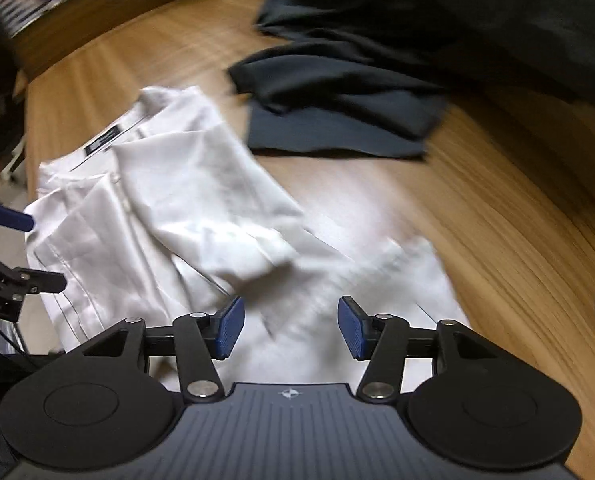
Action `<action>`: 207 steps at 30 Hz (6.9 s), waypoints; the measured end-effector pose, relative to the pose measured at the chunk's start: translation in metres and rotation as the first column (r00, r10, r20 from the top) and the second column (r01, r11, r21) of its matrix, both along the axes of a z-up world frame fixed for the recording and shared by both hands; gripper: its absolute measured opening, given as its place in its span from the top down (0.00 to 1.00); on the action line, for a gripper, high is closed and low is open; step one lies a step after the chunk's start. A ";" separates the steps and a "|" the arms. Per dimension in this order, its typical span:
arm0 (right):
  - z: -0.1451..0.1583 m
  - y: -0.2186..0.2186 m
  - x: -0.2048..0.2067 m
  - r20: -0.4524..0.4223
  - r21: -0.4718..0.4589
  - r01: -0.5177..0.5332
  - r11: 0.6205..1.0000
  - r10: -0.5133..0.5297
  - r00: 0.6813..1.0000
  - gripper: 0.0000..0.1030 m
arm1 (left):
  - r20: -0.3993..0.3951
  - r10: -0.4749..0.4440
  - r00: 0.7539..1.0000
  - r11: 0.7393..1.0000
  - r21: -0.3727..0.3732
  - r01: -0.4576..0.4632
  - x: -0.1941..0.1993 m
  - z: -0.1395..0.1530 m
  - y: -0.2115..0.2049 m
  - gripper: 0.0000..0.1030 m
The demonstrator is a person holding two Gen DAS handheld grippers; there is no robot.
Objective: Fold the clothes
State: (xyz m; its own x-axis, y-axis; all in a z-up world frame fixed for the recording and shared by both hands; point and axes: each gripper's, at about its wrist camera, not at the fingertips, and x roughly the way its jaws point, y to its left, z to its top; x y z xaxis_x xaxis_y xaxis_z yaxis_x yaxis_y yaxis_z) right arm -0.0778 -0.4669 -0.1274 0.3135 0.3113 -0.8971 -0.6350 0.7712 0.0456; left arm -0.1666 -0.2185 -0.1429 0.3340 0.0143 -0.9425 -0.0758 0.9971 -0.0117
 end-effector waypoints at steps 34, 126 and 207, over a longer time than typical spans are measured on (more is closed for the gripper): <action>0.013 -0.187 0.050 0.214 -0.198 0.478 0.856 -0.438 0.873 0.98 | 0.032 0.116 0.993 0.991 0.059 -0.118 0.005 0.032 0.045 0.94; 0.047 0.020 -0.027 -0.104 -0.120 0.849 0.515 -0.857 0.505 0.24 | 0.144 -0.283 0.948 0.958 0.088 0.273 0.442 -0.024 0.158 0.58; -0.019 -0.190 -0.078 -0.080 -0.184 0.732 0.656 -0.753 0.654 0.24 | -0.069 -0.212 0.975 0.950 -0.247 0.189 0.049 -0.017 -0.055 0.14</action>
